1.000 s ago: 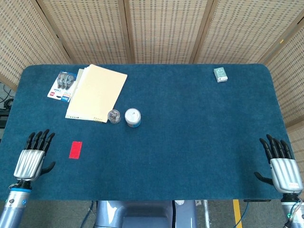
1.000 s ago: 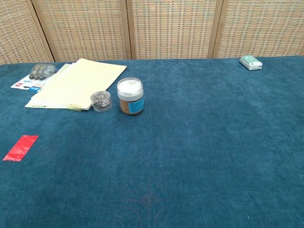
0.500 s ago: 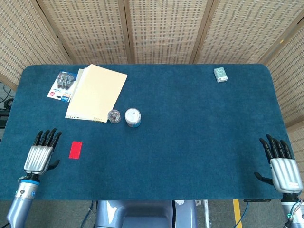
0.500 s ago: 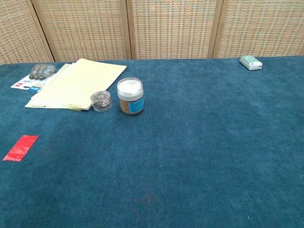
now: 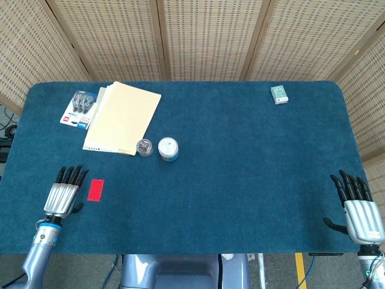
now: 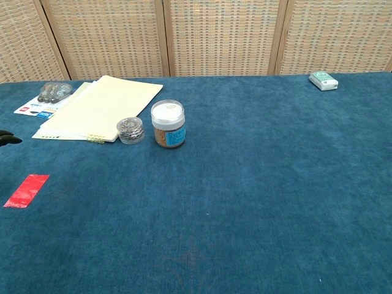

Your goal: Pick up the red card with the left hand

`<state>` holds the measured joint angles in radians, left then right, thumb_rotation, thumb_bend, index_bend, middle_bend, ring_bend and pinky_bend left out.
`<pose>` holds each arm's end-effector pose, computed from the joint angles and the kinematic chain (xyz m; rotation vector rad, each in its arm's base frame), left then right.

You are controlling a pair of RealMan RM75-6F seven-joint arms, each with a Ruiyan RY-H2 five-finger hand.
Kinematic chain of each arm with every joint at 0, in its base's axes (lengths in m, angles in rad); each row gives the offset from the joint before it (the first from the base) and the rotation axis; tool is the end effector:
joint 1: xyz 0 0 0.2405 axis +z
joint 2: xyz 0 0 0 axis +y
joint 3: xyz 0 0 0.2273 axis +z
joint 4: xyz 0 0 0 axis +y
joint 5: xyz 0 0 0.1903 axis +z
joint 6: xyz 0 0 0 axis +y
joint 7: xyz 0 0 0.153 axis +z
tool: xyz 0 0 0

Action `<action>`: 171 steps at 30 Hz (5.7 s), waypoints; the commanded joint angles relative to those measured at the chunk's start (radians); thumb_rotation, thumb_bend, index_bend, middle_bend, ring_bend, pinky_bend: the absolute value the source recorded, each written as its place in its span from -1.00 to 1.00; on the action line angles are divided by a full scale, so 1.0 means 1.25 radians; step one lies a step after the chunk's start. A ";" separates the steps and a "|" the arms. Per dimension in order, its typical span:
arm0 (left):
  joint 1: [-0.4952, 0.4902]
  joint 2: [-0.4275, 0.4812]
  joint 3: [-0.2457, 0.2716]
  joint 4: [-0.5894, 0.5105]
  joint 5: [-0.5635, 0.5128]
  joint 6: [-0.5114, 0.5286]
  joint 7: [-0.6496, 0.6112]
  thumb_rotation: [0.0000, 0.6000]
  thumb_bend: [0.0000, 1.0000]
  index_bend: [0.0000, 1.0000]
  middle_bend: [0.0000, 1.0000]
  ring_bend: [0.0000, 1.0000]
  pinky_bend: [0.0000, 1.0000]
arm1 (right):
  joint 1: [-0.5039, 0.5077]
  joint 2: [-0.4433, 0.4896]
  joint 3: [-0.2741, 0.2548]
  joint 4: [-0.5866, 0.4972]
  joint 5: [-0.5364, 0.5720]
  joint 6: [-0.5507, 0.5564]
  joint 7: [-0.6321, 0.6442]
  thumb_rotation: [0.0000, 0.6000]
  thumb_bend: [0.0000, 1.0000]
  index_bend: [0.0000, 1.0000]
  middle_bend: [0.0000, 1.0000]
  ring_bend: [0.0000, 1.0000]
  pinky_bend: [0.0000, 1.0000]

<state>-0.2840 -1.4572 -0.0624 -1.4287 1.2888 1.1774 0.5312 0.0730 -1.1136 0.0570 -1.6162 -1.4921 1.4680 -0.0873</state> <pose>-0.2706 0.2358 0.0442 -1.6783 -0.7887 -0.5130 -0.2807 -0.1842 0.1649 1.4057 -0.8543 0.8235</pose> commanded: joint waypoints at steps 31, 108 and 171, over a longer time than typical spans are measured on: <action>-0.059 -0.068 -0.002 0.035 -0.078 -0.040 0.073 1.00 -0.46 -1.00 -1.00 -1.00 -1.00 | -0.001 0.003 -0.001 0.001 -0.005 0.004 0.014 1.00 -0.85 -1.00 -1.00 -1.00 -1.00; -0.007 -0.067 0.045 0.020 0.049 0.099 -0.075 1.00 -0.37 -0.04 -1.00 -1.00 -1.00 | -0.003 0.007 -0.001 0.000 -0.006 0.005 0.020 1.00 -0.84 -1.00 -1.00 -1.00 -1.00; -0.019 -0.168 0.021 0.160 0.030 0.042 -0.057 1.00 -0.29 0.05 -1.00 -1.00 -1.00 | -0.005 0.008 -0.002 0.002 -0.010 0.008 0.030 1.00 -0.84 -1.00 -1.00 -1.00 -1.00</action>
<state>-0.3076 -1.6674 -0.0363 -1.2283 1.3260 1.2298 0.4599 0.0670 -1.1041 0.0550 -1.6137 -1.5042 1.4780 -0.0494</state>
